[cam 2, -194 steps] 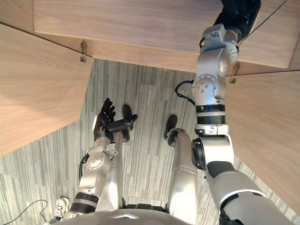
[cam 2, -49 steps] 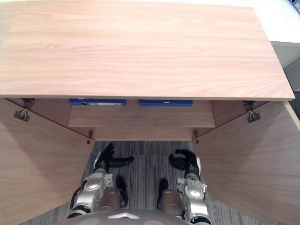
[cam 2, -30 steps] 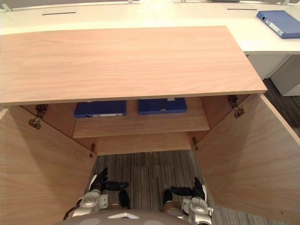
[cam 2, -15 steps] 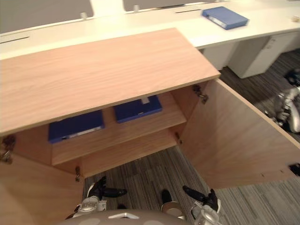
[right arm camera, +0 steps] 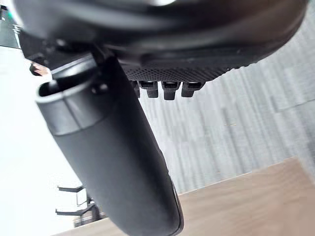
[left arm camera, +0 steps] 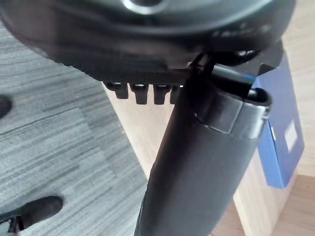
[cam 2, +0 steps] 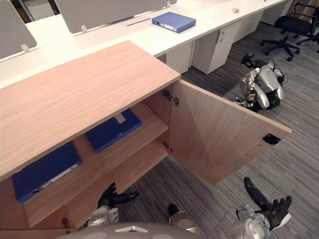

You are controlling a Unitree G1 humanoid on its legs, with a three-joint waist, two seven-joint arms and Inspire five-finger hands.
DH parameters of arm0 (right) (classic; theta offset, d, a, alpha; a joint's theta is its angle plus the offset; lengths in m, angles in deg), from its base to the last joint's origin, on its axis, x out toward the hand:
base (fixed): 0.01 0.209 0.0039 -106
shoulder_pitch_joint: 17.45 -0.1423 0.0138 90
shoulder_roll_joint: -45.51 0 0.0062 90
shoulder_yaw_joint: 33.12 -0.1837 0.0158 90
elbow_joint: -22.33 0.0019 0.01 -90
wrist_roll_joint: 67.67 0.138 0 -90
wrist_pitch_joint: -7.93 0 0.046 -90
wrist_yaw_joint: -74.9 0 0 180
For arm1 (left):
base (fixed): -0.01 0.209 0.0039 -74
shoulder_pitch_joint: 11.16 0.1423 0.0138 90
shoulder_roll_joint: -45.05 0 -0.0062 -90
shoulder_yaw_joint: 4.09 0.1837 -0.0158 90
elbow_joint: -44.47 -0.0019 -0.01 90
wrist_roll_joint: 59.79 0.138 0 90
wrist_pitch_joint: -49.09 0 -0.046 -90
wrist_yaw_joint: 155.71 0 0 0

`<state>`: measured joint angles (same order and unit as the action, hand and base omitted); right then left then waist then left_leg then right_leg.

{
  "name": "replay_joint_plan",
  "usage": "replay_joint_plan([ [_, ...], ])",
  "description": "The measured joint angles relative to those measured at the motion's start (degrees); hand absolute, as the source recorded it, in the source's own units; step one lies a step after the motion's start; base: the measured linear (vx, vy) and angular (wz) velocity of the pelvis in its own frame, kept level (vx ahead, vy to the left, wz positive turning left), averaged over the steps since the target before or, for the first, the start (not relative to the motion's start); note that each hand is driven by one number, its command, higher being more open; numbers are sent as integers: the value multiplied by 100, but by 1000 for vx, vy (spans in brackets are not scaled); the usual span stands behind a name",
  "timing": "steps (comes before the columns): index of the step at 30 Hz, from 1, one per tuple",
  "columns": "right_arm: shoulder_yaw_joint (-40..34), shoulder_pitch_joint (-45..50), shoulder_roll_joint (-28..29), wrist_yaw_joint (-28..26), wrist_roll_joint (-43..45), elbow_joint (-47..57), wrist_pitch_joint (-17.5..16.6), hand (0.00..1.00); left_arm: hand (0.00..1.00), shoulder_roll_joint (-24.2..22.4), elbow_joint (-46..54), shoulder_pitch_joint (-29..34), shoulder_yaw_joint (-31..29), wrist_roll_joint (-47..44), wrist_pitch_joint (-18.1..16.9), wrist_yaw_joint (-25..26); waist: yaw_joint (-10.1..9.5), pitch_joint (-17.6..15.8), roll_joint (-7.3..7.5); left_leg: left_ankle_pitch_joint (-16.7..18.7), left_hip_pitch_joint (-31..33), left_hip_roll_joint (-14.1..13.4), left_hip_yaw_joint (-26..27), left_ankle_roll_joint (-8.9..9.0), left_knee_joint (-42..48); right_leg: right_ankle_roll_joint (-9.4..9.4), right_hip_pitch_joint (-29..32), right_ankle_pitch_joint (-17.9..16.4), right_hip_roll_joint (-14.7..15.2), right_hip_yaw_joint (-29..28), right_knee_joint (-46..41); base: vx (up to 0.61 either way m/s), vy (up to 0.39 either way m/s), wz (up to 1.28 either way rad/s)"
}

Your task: Walk over to the cabinet, pick up the folder, carry it to the office cabinet, place the folder inside the office cabinet, then close the office cabinet door

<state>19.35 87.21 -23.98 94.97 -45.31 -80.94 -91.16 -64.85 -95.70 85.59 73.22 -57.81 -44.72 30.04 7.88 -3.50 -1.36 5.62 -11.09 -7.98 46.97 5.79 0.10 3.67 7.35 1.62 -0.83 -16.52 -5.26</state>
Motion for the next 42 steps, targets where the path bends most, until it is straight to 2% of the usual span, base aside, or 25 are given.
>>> replay_joint_plan([
  [4, 55, -354, -135, -75, -231, 273, -14, 100, 100, 23, 99, 151, 21, 52, -1, -30, -35, -9, -78, -29, 15, -64, 137, -1, 33, -18, 80, 15, -83, -107, -15, 43, -60, -18],
  [10, 269, -890, -863, -408, -353, 196, -14, 100, 100, 106, 164, 151, 291, 97, -126, -195, -56, -13, -130, -37, 166, -69, 112, -14, 44, -14, 176, 50, -105, -122, 24, 44, -37, -3],
  [13, 341, -1059, -1177, -606, -437, -29, -16, 100, 100, 159, 162, 151, 411, 97, -142, -260, -57, -33, -117, -36, 191, -56, 23, -23, 38, -3, 164, 57, -79, -89, 59, 9, -36, 8],
  [17, 499, -1180, -1642, -748, -437, -609, -19, 100, 100, 324, 159, 175, 604, 98, -200, -331, -47, -87, -205, -35, 321, 1, -444, -24, 39, 4, 150, 61, 15, 110, 131, -20, -37, 26],
  [22, 508, -1253, -1700, -802, -427, -897, -16, 100, 100, 563, 151, 316, 742, 103, -201, -339, -45, -116, -283, -37, 421, 54, -727, -63, 39, 34, 124, 111, 114, 268, 267, -27, -20, 19],
  [29, 594, -1247, -1812, -806, -436, -894, -9, 100, 100, 685, 124, 418, 801, 115, -200, -356, 21, -124, -282, -29, 466, 132, -1095, -98, 13, 75, 26, 232, 212, 359, 500, -10, -16, 7],
  [33, 781, -1113, -1804, -815, -466, -772, -8, 100, 100, 704, 124, 379, 809, 277, -201, -372, 68, -138, -261, -21, 502, 152, -1134, -124, 22, 89, 22, 301, 234, 353, 583, 0, 0, 0],
  [36, 997, -841, -1713, -825, -490, -446, 7, 100, 100, 757, 124, 359, 924, 324, -201, -377, 144, -153, -244, -19, 507, 148, -1133, -128, 47, 84, -10, 355, 239, 338, 660, -6, -10, -1],
  [42, 1611, 245, -994, -1010, -754, 956, 21, 100, 100, 800, 137, 280, 918, 364, -200, -359, 192, -239, -153, 24, 524, 95, -977, -186, 154, 67, 51, 505, 154, 66, 699, -25, -40, -23],
])
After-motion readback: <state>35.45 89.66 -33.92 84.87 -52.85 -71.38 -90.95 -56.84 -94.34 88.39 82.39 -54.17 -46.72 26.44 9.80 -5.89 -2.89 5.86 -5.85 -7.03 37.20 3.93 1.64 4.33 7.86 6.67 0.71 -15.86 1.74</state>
